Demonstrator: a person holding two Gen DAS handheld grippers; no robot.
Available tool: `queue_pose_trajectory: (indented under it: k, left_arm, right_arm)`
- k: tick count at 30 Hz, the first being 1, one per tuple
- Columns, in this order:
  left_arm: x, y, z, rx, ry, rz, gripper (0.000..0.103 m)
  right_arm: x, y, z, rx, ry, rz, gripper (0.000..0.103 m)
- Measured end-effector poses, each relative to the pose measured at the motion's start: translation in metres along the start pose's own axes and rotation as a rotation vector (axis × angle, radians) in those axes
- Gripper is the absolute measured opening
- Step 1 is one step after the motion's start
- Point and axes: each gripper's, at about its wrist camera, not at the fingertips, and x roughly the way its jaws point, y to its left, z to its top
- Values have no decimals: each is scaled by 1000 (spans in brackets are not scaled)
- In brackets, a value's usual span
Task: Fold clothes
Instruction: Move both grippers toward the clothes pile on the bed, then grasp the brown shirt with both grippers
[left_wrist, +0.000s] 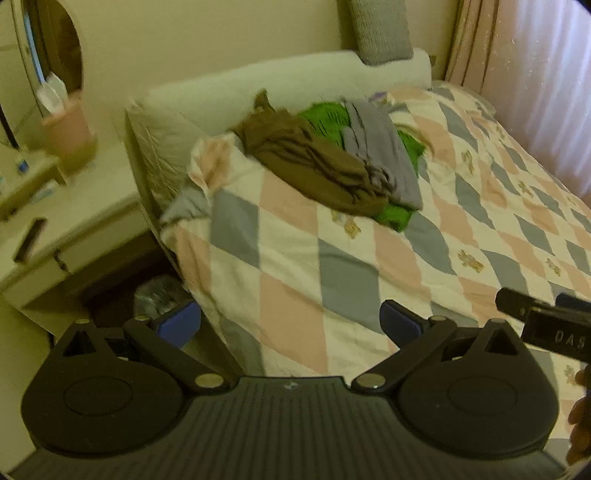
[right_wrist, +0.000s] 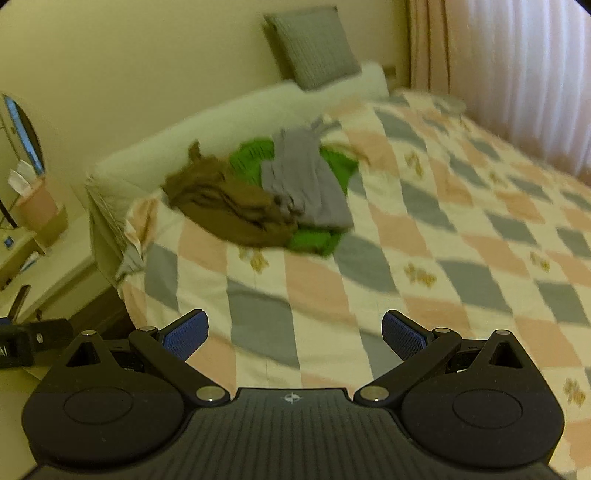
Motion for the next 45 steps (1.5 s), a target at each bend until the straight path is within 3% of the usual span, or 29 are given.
queue_pose_trajectory:
  k: [8, 13, 17, 22, 26, 32, 36, 39, 43, 45]
  left_arm:
    - [22, -23, 3, -28, 55, -12, 102]
    - [20, -43, 9, -47, 6, 30, 102]
    - [26, -48, 4, -83, 36, 46, 102]
    - [39, -42, 1, -97, 55, 81, 102]
    - [56, -29, 6, -93, 58, 104, 102]
    - [101, -8, 39, -51, 76, 75, 102]
    - [138, 10, 69, -33, 92, 30, 102]
    - [164, 20, 86, 18, 100, 8, 101]
    - [197, 32, 110, 87, 103, -32, 96]
    - [213, 36, 124, 124, 95, -51, 92]
  right_arm:
    - [7, -23, 8, -38, -34, -38, 103]
    - [5, -47, 23, -19, -132, 32, 103]
    - [13, -61, 28, -19, -160, 73, 103]
    - [31, -63, 32, -66, -134, 152, 103]
    - [56, -47, 36, -122, -91, 164, 103]
    - [100, -33, 54, -66, -1, 150, 102]
    - [138, -24, 70, -38, 70, 112, 89]
    - [167, -17, 80, -2, 96, 103, 86]
    - [205, -10, 83, 61, 129, 93, 79]
    - [224, -7, 85, 98, 148, 96, 69]
